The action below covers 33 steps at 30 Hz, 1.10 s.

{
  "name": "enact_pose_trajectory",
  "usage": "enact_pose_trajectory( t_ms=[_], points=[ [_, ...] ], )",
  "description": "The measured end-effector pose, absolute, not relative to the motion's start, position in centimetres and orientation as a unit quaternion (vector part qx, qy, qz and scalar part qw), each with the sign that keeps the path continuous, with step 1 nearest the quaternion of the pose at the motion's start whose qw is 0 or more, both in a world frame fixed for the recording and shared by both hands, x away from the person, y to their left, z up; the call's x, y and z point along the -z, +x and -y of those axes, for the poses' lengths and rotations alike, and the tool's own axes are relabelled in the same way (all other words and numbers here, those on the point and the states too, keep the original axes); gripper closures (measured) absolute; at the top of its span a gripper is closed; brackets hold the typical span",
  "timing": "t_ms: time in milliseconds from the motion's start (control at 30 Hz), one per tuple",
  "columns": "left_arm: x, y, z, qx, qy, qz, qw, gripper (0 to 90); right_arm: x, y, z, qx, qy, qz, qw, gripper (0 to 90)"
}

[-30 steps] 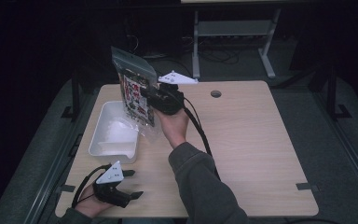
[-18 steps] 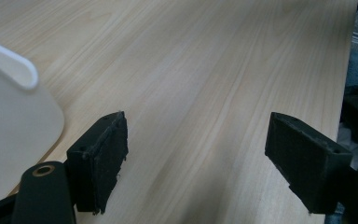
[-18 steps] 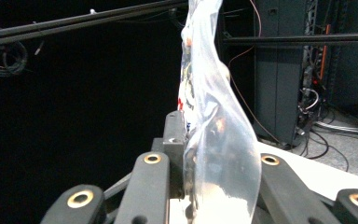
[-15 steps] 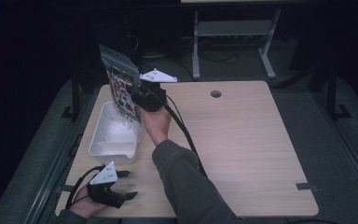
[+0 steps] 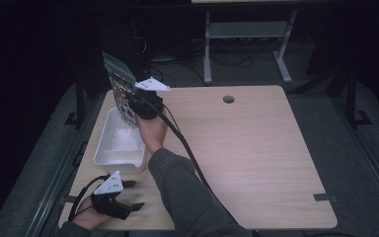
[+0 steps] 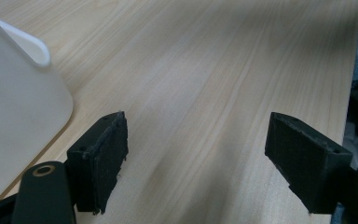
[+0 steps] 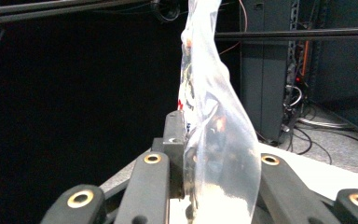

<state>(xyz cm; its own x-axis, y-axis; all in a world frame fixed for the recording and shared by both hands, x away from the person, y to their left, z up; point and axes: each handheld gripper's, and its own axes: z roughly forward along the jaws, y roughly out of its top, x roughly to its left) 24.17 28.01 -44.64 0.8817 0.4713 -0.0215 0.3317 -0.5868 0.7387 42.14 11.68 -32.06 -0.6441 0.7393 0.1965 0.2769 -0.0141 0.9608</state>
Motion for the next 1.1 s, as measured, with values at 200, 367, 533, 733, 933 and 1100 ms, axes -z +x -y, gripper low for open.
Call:
enact_pose_trajectory(
  t_ms=[200, 367, 533, 733, 933, 1100],
  points=[
    [44.6, 24.2, -28.0, -0.091, 0.886, -0.227, 0.393, 20.7, 33.1, 42.1, -13.0, -0.600, 0.378, -0.672, 0.212, 74.9],
    [44.6, 24.2, -28.0, -0.092, 0.887, -0.227, 0.392, 20.7, 34.3, 42.2, -13.9, -0.592, 0.375, -0.679, 0.216, 74.9],
    [44.7, 24.2, -28.0, -0.094, 0.887, -0.228, 0.390, 20.7, 36.0, 42.3, -14.2, -0.590, 0.380, -0.682, 0.207, 74.8],
    [44.7, 24.2, -27.9, -0.094, 0.888, -0.228, 0.389, 20.8, 37.3, 41.8, -14.1, -0.589, 0.381, -0.682, 0.207, 73.9],
    [44.7, 24.2, -27.9, -0.094, 0.888, -0.228, 0.388, 20.7, 37.2, 41.7, -13.5, -0.576, 0.377, -0.699, 0.194, 72.7],
    [44.7, 24.2, -27.8, -0.095, 0.890, -0.226, 0.386, 20.8, 37.5, 41.8, -12.7, -0.568, 0.375, -0.709, 0.184, 72.6]
  ],
)
